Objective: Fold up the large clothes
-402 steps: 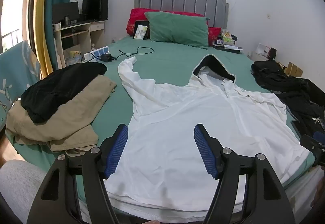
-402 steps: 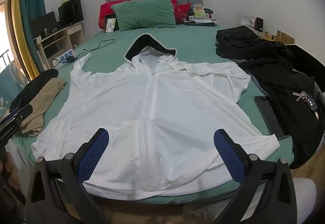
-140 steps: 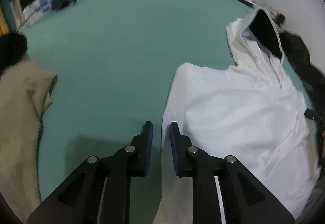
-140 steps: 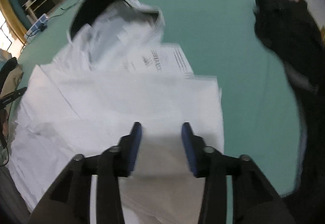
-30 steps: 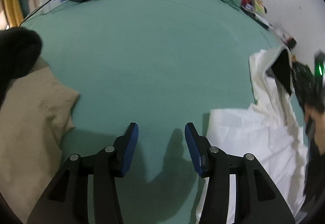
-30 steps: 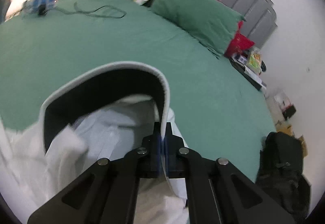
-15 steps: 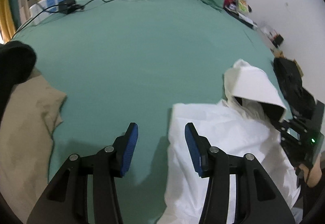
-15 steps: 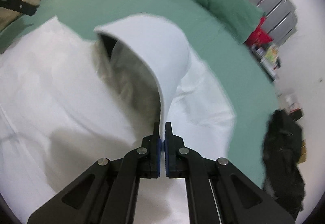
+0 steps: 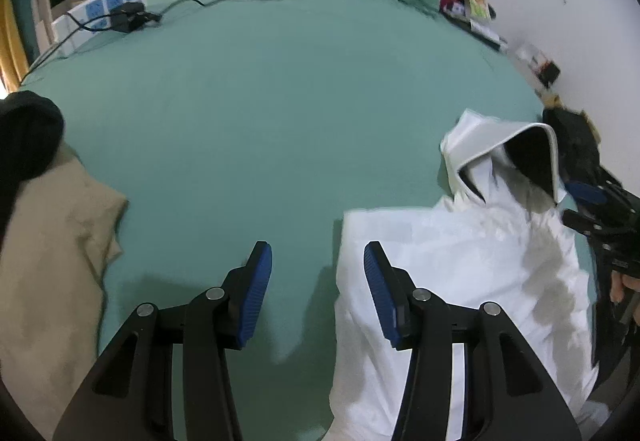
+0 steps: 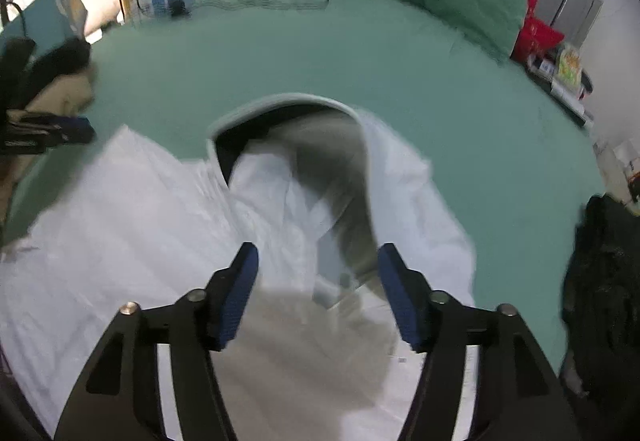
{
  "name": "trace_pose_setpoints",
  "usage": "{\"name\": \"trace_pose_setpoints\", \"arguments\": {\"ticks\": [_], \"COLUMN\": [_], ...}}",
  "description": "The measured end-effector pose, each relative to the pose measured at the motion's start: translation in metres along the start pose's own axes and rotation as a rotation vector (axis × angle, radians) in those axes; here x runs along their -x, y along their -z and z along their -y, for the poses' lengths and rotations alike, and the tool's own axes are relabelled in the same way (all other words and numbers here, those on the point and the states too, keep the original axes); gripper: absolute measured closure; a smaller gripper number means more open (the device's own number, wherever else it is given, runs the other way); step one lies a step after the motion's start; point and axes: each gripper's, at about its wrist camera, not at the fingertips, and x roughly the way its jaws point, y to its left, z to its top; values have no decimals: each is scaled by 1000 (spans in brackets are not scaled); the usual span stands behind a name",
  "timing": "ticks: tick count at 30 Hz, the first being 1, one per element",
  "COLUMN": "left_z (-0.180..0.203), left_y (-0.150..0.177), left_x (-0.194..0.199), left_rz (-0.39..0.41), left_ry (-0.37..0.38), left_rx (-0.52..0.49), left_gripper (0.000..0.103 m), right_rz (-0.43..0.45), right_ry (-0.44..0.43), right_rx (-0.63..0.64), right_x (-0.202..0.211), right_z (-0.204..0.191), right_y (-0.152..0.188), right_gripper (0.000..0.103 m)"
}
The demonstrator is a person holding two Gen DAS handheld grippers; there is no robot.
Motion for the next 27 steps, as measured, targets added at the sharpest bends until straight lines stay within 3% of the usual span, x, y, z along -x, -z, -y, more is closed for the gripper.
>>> {"name": "trace_pose_setpoints", "arguments": {"ticks": [5, 9, 12, 15, 18, 21, 25, 27], "left_z": [-12, -17, -23, -31, -37, -40, -36, -35], "left_y": [-7, -11, -15, -17, -17, -15, -11, -10], "left_x": [8, 12, 10, 5, 2, -1, -6, -9], "left_rz": [32, 44, 46, 34, 22, 5, -12, -16], "left_ry": [-2, -5, -11, -28, -26, -22, -13, -15], "left_rx": [51, 70, 73, 82, 92, 97, 95, 87], "left_gripper": [52, 52, 52, 52, 52, 52, 52, 52], "right_rz": [150, 191, 135, 58, -74, -190, -221, -199], "right_ry": [-20, 33, 40, -15, -125, -186, -76, -55], "right_rx": [19, -25, -121, -172, -189, -62, 161, 201], "right_x": [36, 22, -12, -51, -88, -115, -131, -131], "right_z": [2, 21, 46, 62, 63, 39, 10, 6], "right_y": [-27, -64, -88, -97, -84, -57, -32, -35], "right_gripper": [26, 23, 23, 23, 23, 23, 20, 18]}}
